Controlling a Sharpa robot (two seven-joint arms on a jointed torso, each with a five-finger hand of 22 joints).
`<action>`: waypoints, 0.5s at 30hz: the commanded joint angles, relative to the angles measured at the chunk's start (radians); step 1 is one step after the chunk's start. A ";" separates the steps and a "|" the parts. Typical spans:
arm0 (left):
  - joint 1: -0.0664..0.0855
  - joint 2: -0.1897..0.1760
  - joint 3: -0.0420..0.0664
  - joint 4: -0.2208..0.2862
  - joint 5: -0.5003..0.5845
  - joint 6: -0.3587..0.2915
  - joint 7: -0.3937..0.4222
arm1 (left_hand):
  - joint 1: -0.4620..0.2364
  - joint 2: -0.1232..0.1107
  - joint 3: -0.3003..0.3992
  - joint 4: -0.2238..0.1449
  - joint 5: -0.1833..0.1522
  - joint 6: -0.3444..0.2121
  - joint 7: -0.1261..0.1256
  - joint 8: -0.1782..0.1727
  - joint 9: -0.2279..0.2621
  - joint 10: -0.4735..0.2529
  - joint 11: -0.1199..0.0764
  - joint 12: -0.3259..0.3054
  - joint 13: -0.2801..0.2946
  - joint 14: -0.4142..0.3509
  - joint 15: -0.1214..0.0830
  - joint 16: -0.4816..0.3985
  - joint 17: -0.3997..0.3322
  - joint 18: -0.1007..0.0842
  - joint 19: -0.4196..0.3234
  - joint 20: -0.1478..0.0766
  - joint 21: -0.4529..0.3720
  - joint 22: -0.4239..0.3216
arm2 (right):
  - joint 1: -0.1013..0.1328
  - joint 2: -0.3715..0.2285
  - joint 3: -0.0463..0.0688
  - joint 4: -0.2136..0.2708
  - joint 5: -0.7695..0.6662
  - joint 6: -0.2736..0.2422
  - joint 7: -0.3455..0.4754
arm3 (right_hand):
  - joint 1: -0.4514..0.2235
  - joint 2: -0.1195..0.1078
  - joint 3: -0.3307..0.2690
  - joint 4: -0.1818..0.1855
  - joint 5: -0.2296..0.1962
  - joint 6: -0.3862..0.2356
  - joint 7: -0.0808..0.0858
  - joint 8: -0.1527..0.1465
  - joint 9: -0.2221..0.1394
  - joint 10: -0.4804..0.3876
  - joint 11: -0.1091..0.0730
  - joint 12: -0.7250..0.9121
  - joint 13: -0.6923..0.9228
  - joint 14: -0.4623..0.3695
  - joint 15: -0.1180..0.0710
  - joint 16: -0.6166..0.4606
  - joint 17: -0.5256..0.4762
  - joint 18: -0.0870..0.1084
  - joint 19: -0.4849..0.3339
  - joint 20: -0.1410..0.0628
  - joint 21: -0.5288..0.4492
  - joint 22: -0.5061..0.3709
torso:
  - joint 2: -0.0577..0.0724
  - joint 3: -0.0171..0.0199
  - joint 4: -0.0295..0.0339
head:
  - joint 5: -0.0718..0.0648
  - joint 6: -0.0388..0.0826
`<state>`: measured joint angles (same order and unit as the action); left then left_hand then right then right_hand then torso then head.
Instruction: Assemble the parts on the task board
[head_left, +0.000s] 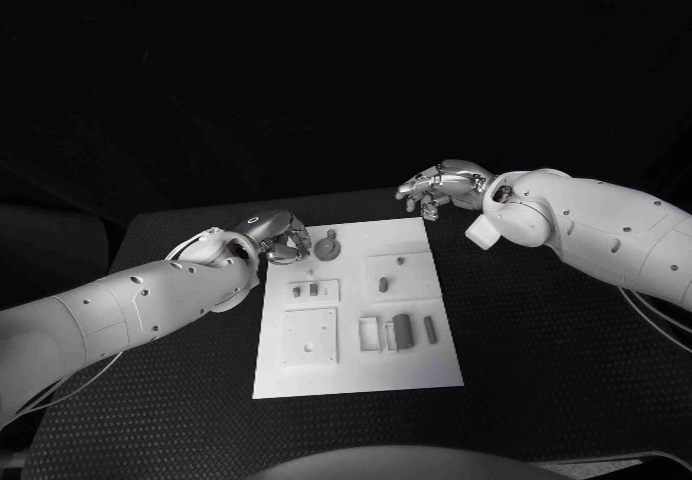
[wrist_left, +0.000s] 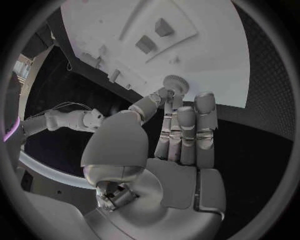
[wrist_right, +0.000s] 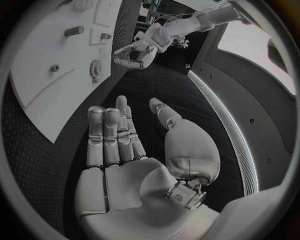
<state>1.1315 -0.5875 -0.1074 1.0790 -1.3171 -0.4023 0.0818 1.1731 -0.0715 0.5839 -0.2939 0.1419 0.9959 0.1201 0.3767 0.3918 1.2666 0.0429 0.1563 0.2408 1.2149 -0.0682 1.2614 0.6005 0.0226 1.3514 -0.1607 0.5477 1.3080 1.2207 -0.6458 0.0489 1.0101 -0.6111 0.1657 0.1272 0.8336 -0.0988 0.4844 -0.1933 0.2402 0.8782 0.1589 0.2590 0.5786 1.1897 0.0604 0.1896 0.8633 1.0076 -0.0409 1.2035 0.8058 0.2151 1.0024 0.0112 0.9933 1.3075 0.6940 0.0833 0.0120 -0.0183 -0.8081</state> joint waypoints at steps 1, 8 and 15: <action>-0.002 0.001 -0.005 0.001 -0.002 0.005 0.018 | 0.009 0.002 0.005 0.000 0.003 0.007 0.002 0.006 0.001 0.007 0.001 -0.004 0.002 0.005 0.000 -0.007 -0.001 0.124 0.001 -0.004 0.003 0.020 | 0.000 0.001 0.001 0.000 -0.006 0.009 0.008 | -0.001 0.009 0.001 -0.005 0.004 -0.002 0.006 -0.005 0.002 -0.009 -0.001 0.004 -0.001 -0.002 -0.004 0.004 -0.002 0.047 -0.002 -0.006 -0.006 0.013 | 0.001 0.0006 -0.0023 | 0.002 0.000; -0.020 0.013 -0.019 -0.016 -0.010 0.021 0.021 | 0.009 0.002 0.005 0.000 0.003 0.007 0.002 0.006 0.001 0.008 0.001 -0.005 0.002 0.005 0.000 -0.007 0.000 0.124 0.001 -0.004 0.003 0.020 | 0.000 0.004 0.001 -0.003 -0.006 0.009 0.009 | -0.001 0.009 0.001 -0.005 0.004 -0.002 0.006 -0.005 0.002 -0.009 -0.001 0.004 -0.002 -0.002 -0.004 0.004 -0.002 0.047 -0.002 -0.006 -0.006 0.013 | 0.002 0.0020 -0.0044 | 0.001 -0.002; -0.025 0.011 -0.025 -0.015 -0.012 0.024 0.020 | 0.009 -0.002 0.003 0.000 0.002 0.006 0.002 0.006 0.001 0.009 0.001 -0.007 0.002 0.005 0.000 -0.008 0.000 0.123 0.001 -0.004 0.003 0.020 | 0.000 0.003 0.001 -0.001 -0.006 0.009 0.008 | -0.001 0.010 0.001 -0.005 0.004 -0.002 0.006 -0.006 0.002 -0.009 -0.001 0.004 -0.002 -0.002 -0.005 0.004 -0.002 0.047 -0.002 -0.006 -0.006 0.013 | 0.000 0.0025 -0.0022 | -0.003 -0.004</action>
<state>1.1059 -0.5762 -0.1325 1.0619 -1.3214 -0.3919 0.0901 1.1720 -0.0727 0.5838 -0.2940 0.1398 0.9958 0.1200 0.3765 0.3913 1.2665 0.0427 0.1534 0.2421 1.2152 -0.0683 1.2575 0.6005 0.0228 1.3528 -0.1589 0.5476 1.3078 1.2206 -0.6434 0.0489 1.0071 -0.6114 0.1658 0.1272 0.8336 -0.0988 0.4845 -0.1933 0.2402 0.8784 0.1583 0.2590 0.5795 1.1897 0.0604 0.1896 0.8633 1.0096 -0.0390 1.2035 0.8049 0.2151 1.0021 0.0115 0.9933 1.3075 0.6953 0.0852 0.0084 -0.0197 -0.8115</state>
